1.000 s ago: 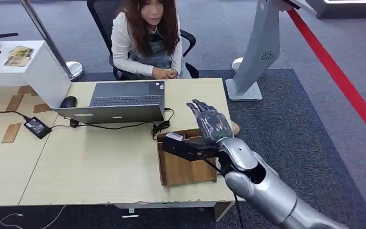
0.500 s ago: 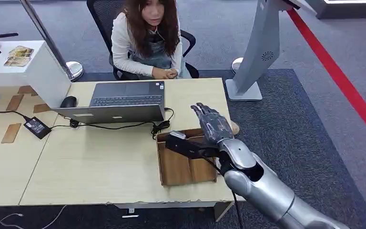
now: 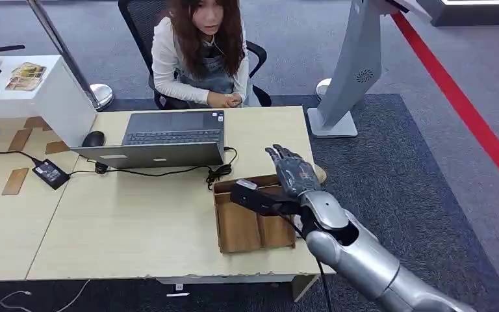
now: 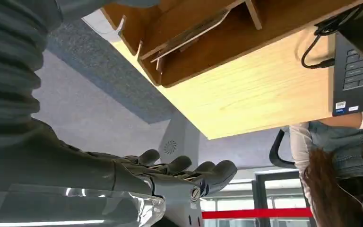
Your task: Pass the card to the sensor for recognition and then transmit it.
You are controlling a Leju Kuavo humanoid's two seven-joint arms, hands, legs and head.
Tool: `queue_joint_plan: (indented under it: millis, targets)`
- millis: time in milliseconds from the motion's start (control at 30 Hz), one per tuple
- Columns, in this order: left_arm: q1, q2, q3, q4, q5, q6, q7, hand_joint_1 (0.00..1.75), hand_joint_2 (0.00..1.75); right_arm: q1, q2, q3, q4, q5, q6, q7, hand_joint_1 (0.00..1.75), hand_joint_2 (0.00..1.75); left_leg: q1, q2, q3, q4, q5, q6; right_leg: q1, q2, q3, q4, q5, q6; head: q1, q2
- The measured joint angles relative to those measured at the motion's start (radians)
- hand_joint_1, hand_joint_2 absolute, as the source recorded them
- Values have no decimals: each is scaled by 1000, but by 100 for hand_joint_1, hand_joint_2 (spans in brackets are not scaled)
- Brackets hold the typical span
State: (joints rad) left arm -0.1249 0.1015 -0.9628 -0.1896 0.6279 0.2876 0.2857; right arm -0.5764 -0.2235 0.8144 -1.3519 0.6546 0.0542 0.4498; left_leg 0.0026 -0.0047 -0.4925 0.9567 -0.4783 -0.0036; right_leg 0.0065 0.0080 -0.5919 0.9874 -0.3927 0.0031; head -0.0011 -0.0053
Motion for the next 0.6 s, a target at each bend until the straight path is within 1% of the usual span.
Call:
queue_joint_plan:
  millis: [600]
  targets:
    - [0,0,0,0,0,0,4,0,0,0,18,0,57,1,-6,-8,7,175,0,0,0,0,0,0,0,0,0,0,0,0,0,0]
